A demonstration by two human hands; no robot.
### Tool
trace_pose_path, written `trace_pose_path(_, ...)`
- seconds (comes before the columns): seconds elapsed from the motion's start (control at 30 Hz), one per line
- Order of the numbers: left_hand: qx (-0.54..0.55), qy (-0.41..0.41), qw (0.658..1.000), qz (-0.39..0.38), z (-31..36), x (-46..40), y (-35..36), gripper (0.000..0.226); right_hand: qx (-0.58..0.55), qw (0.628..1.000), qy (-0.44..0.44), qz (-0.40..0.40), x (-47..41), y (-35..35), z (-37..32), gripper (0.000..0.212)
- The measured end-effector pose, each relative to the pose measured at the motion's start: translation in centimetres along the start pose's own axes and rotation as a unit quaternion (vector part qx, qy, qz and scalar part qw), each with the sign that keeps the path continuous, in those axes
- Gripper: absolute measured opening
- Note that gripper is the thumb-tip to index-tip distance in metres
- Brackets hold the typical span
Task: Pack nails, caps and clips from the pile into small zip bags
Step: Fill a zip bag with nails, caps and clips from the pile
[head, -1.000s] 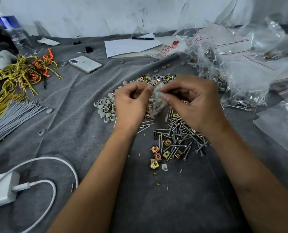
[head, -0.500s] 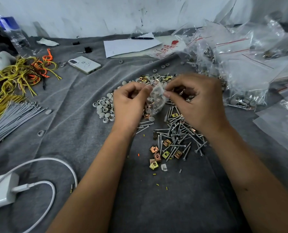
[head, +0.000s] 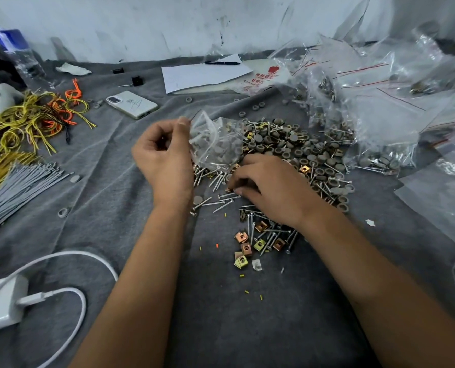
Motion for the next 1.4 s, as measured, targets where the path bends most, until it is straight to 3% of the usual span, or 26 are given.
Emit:
trace_pose_path(0.1, -0.055, 0.038, 0.997, -0.03, 0.8, 0.3, 0.6, 0.017, -0.035, 0.999, 0.01, -0.021, 0.1, 0.3, 0.4, 0.009)
trace_pose_path(0.2, -0.114, 0.04, 0.986, -0.111, 0.2, 1.1, 2.6, 0.018, -0.078, 0.997, 0.013, -0.002, 0.4, -0.5, 0.9, 0.016)
trace_pose_path(0.33, -0.125, 0.013, 0.976, -0.177, -0.8, 2.4, 4.8, 0.019, -0.112, 0.962, -0.009, 0.247, 2.2, -6.2, 1.4, 0.013)
trace_pose_path(0.4, -0.129, 0.001, 0.971, -0.203, -1.2, 3.0, 5.6, 0.014, -0.116, 0.944, -0.03, 0.307, 3.1, -7.5, 1.1, 0.011)
trace_pose_path(0.47, -0.131, -0.006, 0.965, -0.226, -1.5, 3.3, 6.1, 0.013, -0.11, 0.941, -0.054, 0.314, 3.2, -7.7, 0.6, 0.011)
trace_pose_path(0.8, -0.088, -0.058, 0.97, -0.219, -2.3, 3.5, 5.9, 0.01, -0.064, 0.974, -0.06, 0.21, 2.1, -6.3, 0.6, 0.012)
trace_pose_path(0.93, -0.071, -0.066, 0.975, -0.201, -2.3, 3.3, 5.7, 0.015, -0.079, 0.965, -0.036, 0.247, 2.6, -7.9, 1.9, 0.014)
trace_pose_path(1.07, -0.059, -0.079, 0.977, -0.19, -2.7, 3.2, 5.4, 0.012, -0.074, 0.959, 0.043, 0.268, 3.6, -9.0, 5.2, 0.014)
trace_pose_path(1.13, -0.056, -0.08, 0.977, -0.192, -2.7, 3.2, 5.3, 0.009, -0.094, 0.968, 0.073, 0.222, 3.7, -8.8, 7.0, 0.011)
trace_pose_path(1.27, -0.061, -0.079, 0.974, -0.202, -2.6, 3.4, 5.5, 0.009, -0.083, 0.987, 0.138, 0.012, 3.6, -6.1, 9.8, 0.006)
trace_pose_path(1.4, -0.052, -0.111, 0.964, -0.234, -3.2, 3.8, 6.2, 0.011, -0.149, 0.977, 0.121, -0.093, 3.5, -4.1, 9.0, 0.016)
Point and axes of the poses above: each hand's wrist, its own x-axis away from the middle knuckle, its own y-axis out of the palm, z = x × y, the point moved 9 cm from there along -x, towards the middle knuckle, and after that the axes turned 5 degrees about -z, right-handed, at the moved point
